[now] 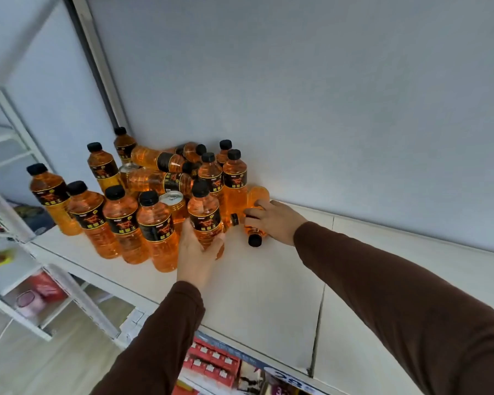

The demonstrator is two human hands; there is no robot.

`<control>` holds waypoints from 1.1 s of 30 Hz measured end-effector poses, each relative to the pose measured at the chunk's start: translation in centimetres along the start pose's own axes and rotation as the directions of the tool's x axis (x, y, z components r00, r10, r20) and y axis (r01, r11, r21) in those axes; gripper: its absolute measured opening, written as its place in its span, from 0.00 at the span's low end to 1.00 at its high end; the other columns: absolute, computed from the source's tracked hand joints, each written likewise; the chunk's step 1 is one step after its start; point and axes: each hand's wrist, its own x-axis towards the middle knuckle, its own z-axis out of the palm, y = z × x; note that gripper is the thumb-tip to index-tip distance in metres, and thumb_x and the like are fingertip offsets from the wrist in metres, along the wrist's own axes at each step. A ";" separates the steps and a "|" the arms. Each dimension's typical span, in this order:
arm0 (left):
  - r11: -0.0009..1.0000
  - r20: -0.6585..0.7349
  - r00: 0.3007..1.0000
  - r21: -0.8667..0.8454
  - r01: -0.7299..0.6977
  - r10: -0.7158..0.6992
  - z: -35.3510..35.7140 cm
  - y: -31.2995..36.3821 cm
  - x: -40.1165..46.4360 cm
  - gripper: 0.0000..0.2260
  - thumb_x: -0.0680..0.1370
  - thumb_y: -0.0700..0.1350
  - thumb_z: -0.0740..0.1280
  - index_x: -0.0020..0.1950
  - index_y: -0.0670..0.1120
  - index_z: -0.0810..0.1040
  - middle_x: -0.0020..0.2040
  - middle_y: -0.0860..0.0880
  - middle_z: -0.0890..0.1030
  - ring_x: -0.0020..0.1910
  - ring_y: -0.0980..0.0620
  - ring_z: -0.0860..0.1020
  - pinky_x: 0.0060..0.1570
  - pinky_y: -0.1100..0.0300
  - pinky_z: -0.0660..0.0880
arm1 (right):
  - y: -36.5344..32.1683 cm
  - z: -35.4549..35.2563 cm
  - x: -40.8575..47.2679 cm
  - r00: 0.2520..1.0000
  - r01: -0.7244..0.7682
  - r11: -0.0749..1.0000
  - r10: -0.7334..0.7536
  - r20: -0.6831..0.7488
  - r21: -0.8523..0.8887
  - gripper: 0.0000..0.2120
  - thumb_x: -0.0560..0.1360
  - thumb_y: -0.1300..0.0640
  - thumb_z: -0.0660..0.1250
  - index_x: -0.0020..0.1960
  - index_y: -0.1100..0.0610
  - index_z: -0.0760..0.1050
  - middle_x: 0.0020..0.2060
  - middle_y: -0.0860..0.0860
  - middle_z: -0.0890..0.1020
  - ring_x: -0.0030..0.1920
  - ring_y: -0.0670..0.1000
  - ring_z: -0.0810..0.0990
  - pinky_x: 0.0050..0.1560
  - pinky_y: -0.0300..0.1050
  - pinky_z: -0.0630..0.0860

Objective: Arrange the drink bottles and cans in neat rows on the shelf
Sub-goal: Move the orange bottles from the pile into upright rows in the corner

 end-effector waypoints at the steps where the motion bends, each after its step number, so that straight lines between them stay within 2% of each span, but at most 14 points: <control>1: 1.000 0.005 1.000 0.012 0.008 -0.008 -0.1 -0.3 0.1 0.31 0.75 0.46 0.74 0.74 0.52 0.62 0.70 0.51 0.73 0.71 0.50 0.70 0.70 0.52 0.65 | 0.2 0.2 0.0 1.000 0.008 1.000 -0.008 -0.018 0.004 0.29 0.71 0.60 0.73 0.68 0.47 0.69 0.66 0.49 0.75 0.59 0.56 0.72 0.48 0.50 0.75; 4: 0.999 0.021 0.999 0.045 0.029 -0.030 -0.5 -0.7 0.3 0.28 0.75 0.49 0.74 0.72 0.51 0.66 0.68 0.51 0.75 0.68 0.50 0.73 0.68 0.52 0.68 | 0.5 0.0 -0.5 0.998 -0.019 0.997 0.024 -0.063 0.074 0.30 0.71 0.51 0.74 0.69 0.45 0.67 0.65 0.48 0.75 0.60 0.55 0.71 0.53 0.50 0.74; 7: 0.999 0.020 1.000 0.052 0.006 -0.007 -0.7 -0.8 0.5 0.26 0.74 0.50 0.75 0.69 0.51 0.70 0.65 0.52 0.78 0.65 0.49 0.76 0.66 0.48 0.72 | 0.0 -1.0 -1.7 0.956 -0.160 0.901 0.243 -0.164 0.402 0.32 0.70 0.46 0.75 0.70 0.45 0.67 0.62 0.48 0.75 0.61 0.52 0.71 0.56 0.49 0.73; 9: 0.999 0.042 0.999 0.032 -0.012 0.011 -0.5 -0.6 0.3 0.27 0.73 0.51 0.76 0.69 0.52 0.70 0.64 0.53 0.78 0.65 0.50 0.76 0.65 0.47 0.72 | -0.4 -1.9 -2.7 0.864 -0.261 0.672 0.483 -0.142 0.693 0.32 0.69 0.47 0.76 0.70 0.46 0.68 0.61 0.47 0.76 0.60 0.50 0.72 0.58 0.51 0.74; 11: 0.999 0.081 0.996 0.001 -0.034 0.034 0.1 -0.2 -0.2 0.27 0.73 0.50 0.76 0.68 0.53 0.70 0.64 0.55 0.78 0.64 0.52 0.76 0.64 0.50 0.73 | -0.5 -2.9 -3.9 0.738 -0.278 0.365 0.673 -0.046 0.889 0.31 0.68 0.50 0.78 0.68 0.48 0.71 0.61 0.45 0.77 0.61 0.47 0.73 0.61 0.48 0.73; 13: 0.999 0.133 0.990 -0.023 -0.041 0.044 1.1 0.7 -0.5 0.27 0.72 0.51 0.77 0.67 0.56 0.70 0.61 0.58 0.78 0.61 0.54 0.77 0.62 0.54 0.73 | -0.2 -4.1 -5.3 0.654 -0.222 0.117 0.754 0.058 0.968 0.29 0.67 0.53 0.79 0.65 0.49 0.73 0.57 0.45 0.79 0.59 0.47 0.76 0.59 0.42 0.73; 15: 0.998 0.197 0.979 -0.053 -0.044 0.054 2.5 2.1 -0.6 0.27 0.71 0.51 0.77 0.66 0.59 0.70 0.60 0.61 0.77 0.58 0.57 0.77 0.59 0.59 0.73 | 0.3 -5.2 -7.3 0.603 -0.197 0.013 0.790 0.111 0.980 0.25 0.67 0.54 0.79 0.60 0.49 0.74 0.52 0.45 0.80 0.53 0.42 0.78 0.53 0.38 0.73; 17: 0.996 0.264 0.962 -0.073 -0.057 0.075 4.4 3.5 -0.8 0.29 0.71 0.52 0.77 0.68 0.59 0.70 0.63 0.60 0.77 0.59 0.58 0.77 0.59 0.58 0.73 | 0.9 -6.5 -9.8 0.554 -0.214 0.010 0.825 0.113 0.977 0.22 0.67 0.54 0.78 0.58 0.48 0.74 0.48 0.42 0.81 0.49 0.39 0.78 0.49 0.35 0.72; 19: 0.993 0.319 0.942 -0.078 -0.083 0.104 6.7 4.9 -1.1 0.29 0.71 0.52 0.77 0.69 0.56 0.70 0.66 0.55 0.77 0.63 0.53 0.76 0.63 0.50 0.73 | 1.5 -7.9 -13.0 0.502 -0.240 0.021 0.858 0.106 0.971 0.23 0.68 0.51 0.77 0.60 0.46 0.74 0.47 0.39 0.81 0.48 0.38 0.79 0.47 0.32 0.72; 21: 0.989 0.374 0.916 -0.089 -0.120 0.145 9.3 6.3 -1.8 0.27 0.71 0.52 0.77 0.67 0.55 0.71 0.64 0.54 0.79 0.63 0.53 0.76 0.64 0.47 0.73 | 2.0 -9.4 -16.8 0.436 -0.275 0.022 0.894 0.104 0.961 0.24 0.67 0.48 0.77 0.60 0.43 0.73 0.46 0.36 0.82 0.47 0.37 0.80 0.44 0.29 0.73; 23: 0.981 0.428 0.884 -0.123 -0.149 0.188 12.1 7.7 -2.9 0.25 0.71 0.52 0.77 0.65 0.56 0.72 0.60 0.58 0.80 0.59 0.59 0.77 0.61 0.50 0.74 | 2.5 -10.8 -20.9 0.366 -0.322 0.024 0.925 0.102 0.946 0.25 0.66 0.45 0.76 0.60 0.40 0.72 0.47 0.36 0.82 0.47 0.38 0.80 0.44 0.30 0.75; 27: 0.962 0.535 0.800 -0.188 -0.200 0.271 18.1 11.6 -6.1 0.22 0.70 0.54 0.77 0.59 0.64 0.71 0.52 0.69 0.77 0.52 0.72 0.73 0.50 0.64 0.69 | 3.2 -13.2 -29.8 0.235 -0.422 -0.005 0.965 0.115 0.906 0.26 0.64 0.44 0.77 0.60 0.41 0.73 0.50 0.42 0.83 0.50 0.45 0.82 0.51 0.46 0.80; 30: 0.947 0.600 0.734 -0.239 -0.215 0.318 22.8 14.8 -9.4 0.23 0.70 0.54 0.78 0.60 0.61 0.71 0.53 0.66 0.78 0.53 0.67 0.74 0.51 0.62 0.69 | 3.0 -14.9 -36.8 0.150 -0.480 -0.037 0.981 0.124 0.876 0.28 0.64 0.45 0.78 0.61 0.41 0.73 0.50 0.43 0.83 0.50 0.47 0.83 0.51 0.46 0.81; 33: 0.932 0.643 0.676 -0.278 -0.233 0.360 27.5 18.0 -13.2 0.24 0.70 0.53 0.78 0.61 0.57 0.72 0.53 0.62 0.78 0.52 0.65 0.75 0.49 0.64 0.69 | 2.5 -16.3 -43.8 0.077 -0.513 -0.065 0.990 0.122 0.856 0.26 0.65 0.48 0.79 0.60 0.43 0.73 0.49 0.43 0.83 0.47 0.43 0.83 0.46 0.41 0.80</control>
